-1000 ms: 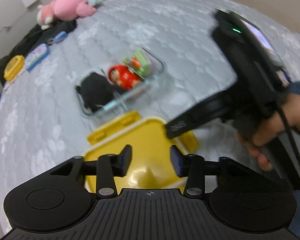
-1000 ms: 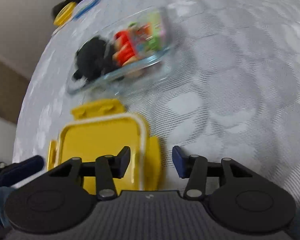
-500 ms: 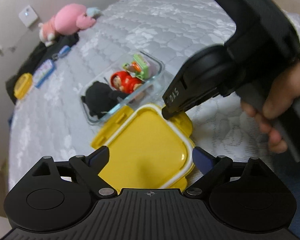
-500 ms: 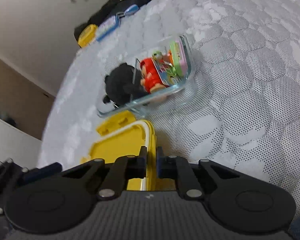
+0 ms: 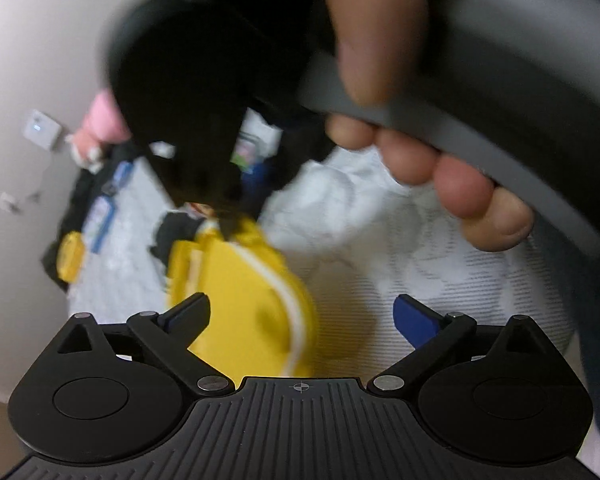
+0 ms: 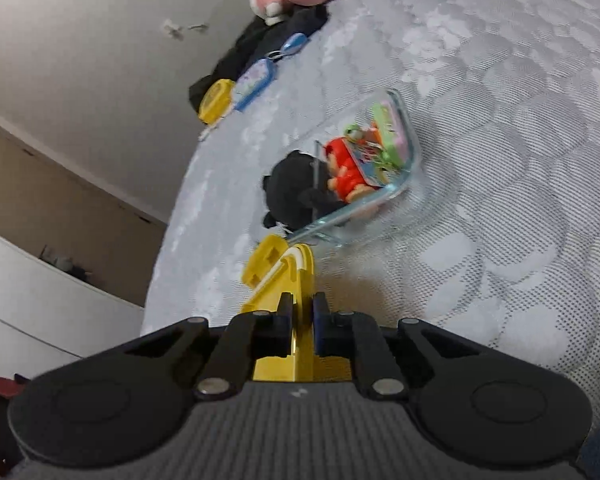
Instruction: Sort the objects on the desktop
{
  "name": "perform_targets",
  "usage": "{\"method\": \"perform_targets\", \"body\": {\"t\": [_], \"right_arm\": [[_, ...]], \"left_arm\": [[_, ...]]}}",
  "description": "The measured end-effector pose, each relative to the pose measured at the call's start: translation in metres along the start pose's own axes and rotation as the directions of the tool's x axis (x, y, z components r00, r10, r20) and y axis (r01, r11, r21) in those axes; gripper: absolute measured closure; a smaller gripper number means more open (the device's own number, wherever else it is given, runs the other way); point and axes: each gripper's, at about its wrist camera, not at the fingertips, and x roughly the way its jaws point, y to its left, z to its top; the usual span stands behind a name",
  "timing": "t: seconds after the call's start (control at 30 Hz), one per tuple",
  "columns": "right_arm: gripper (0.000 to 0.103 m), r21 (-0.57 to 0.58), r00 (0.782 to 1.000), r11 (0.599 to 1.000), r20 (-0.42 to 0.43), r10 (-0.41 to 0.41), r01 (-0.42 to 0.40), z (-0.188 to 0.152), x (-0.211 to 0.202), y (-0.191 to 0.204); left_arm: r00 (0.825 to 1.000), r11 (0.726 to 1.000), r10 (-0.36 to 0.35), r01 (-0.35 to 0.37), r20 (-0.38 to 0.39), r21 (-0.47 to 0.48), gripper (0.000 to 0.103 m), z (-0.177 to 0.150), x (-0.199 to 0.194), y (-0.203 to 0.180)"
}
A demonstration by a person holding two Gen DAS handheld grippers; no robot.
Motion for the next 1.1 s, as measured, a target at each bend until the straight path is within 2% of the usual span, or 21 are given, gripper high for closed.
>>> {"method": "perform_targets", "body": {"t": [0.1,0.33,0.37,0.43,0.47,0.53,0.63,0.7,0.77,0.9,0.97,1.1], "right_arm": [[0.093,0.003,1.0,1.0,-0.004,0.009,-0.009,0.0,0.0,-0.001],[0.092,0.001,0.999,0.999,0.001,0.052,-0.052,0.001,-0.002,-0.001],[0.092,0.004,0.998,0.998,0.001,0.058,-0.058,0.001,-0.002,-0.001],[0.09,0.01,0.998,0.998,0.001,0.059,-0.059,0.002,-0.002,-0.002],[0.09,0.012,0.999,0.998,0.002,0.054,-0.054,0.002,-0.002,-0.003],[0.09,0.024,0.998,0.998,0.005,0.058,-0.058,0.002,-0.003,-0.005],[0.088,0.044,0.994,0.993,0.03,0.104,-0.105,0.004,-0.007,-0.007],[0.073,0.054,0.992,0.992,0.068,0.108,-0.111,0.004,-0.012,-0.008],[0.061,0.1,0.988,0.99,0.123,0.091,-0.104,0.005,-0.019,-0.014],[0.057,0.257,0.98,0.96,0.189,0.06,-0.108,0.009,-0.029,-0.039],[0.052,0.319,0.981,0.943,0.192,0.035,-0.096,0.01,-0.03,-0.05],[0.052,0.364,0.987,0.93,0.158,-0.005,-0.053,0.009,-0.025,-0.058]], "left_arm": [[1.0,1.0,0.002,-0.002,-0.023,0.0,0.002,-0.001,0.015,-0.002],[0.998,0.998,0.054,-0.053,0.016,-0.035,0.003,-0.007,0.024,0.012],[0.998,0.997,0.063,-0.062,0.022,-0.045,0.013,-0.008,0.023,0.016],[0.996,0.995,0.082,-0.08,0.036,-0.064,0.046,-0.01,0.022,0.022],[0.997,0.995,0.072,-0.069,0.035,-0.079,0.05,-0.01,0.022,0.027],[0.999,0.994,0.041,-0.037,0.031,-0.105,0.051,-0.011,0.021,0.037],[0.999,0.992,0.017,-0.013,0.031,-0.122,0.052,-0.013,0.017,0.045],[0.999,0.986,-0.003,0.009,0.038,-0.166,0.054,-0.013,0.013,0.055],[0.998,0.967,-0.038,0.048,0.047,-0.248,0.056,-0.012,0.01,0.073],[0.992,0.895,-0.104,0.126,0.074,-0.427,0.062,-0.001,0.001,0.113],[0.987,0.857,-0.129,0.159,0.095,-0.491,0.067,0.002,-0.002,0.129],[0.973,0.773,-0.167,0.229,0.159,-0.592,0.078,0.008,-0.013,0.159]]}}
